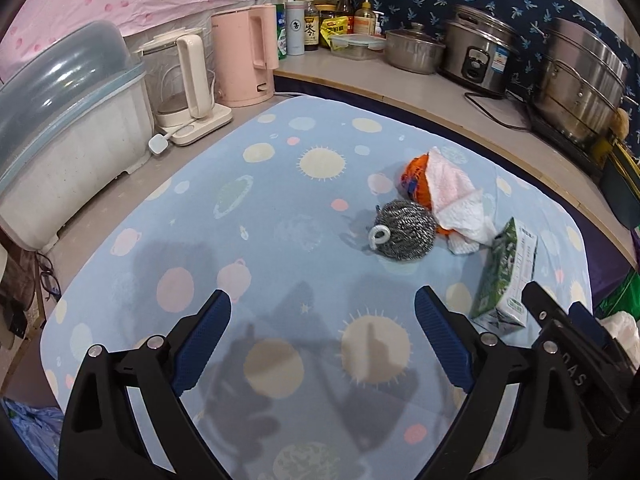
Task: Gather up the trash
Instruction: 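Grasp the steel wool scrubber with the left tool while the right tool grasps the milk carton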
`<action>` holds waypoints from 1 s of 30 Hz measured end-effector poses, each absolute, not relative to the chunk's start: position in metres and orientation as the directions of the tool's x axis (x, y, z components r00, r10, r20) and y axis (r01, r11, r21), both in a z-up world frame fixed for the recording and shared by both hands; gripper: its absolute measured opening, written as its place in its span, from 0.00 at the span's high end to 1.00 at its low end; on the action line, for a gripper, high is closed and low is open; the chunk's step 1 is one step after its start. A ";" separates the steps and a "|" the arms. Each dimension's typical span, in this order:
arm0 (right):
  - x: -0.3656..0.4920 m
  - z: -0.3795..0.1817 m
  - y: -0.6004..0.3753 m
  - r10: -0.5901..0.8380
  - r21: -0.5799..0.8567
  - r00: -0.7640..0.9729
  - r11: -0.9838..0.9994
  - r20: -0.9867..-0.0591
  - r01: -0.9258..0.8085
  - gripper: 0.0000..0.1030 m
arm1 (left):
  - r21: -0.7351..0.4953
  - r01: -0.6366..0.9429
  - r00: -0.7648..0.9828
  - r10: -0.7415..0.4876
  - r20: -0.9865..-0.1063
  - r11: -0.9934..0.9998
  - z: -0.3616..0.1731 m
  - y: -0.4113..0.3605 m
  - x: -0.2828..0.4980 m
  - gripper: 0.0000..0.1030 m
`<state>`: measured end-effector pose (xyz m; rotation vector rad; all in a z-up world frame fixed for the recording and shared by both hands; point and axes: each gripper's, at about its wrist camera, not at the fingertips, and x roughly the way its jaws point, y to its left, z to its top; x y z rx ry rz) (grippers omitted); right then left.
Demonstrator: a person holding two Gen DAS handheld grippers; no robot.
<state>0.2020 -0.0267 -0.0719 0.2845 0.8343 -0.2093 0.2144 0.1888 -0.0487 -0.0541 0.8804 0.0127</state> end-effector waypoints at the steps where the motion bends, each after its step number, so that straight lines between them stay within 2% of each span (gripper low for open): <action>1: 0.206 -0.074 -0.025 -0.073 0.162 0.651 0.942 -0.756 0.295 0.21 | -0.048 -0.035 0.636 -0.015 -0.772 0.998 -0.050 0.189 0.219 0.13; 14: 0.237 -0.112 -0.031 -0.067 0.167 0.588 0.927 -0.806 0.335 0.21 | -0.121 0.014 0.612 -0.104 -0.784 0.993 -0.068 0.169 0.269 0.10; 17: 0.239 -0.118 -0.035 -0.054 0.177 0.579 0.925 -0.814 0.335 0.28 | -0.117 0.039 0.602 -0.117 -0.790 0.992 -0.076 0.156 0.281 0.10; 22: 0.237 -0.124 -0.040 -0.035 0.182 0.561 0.928 -0.827 0.326 0.48 | -0.093 0.073 0.589 -0.118 -0.799 0.993 -0.094 0.139 0.299 0.10; 30: 0.233 -0.126 -0.048 -0.019 0.202 0.571 0.925 -0.821 0.321 0.50 | -0.109 0.078 0.570 -0.134 -0.811 0.991 -0.113 0.133 0.316 0.10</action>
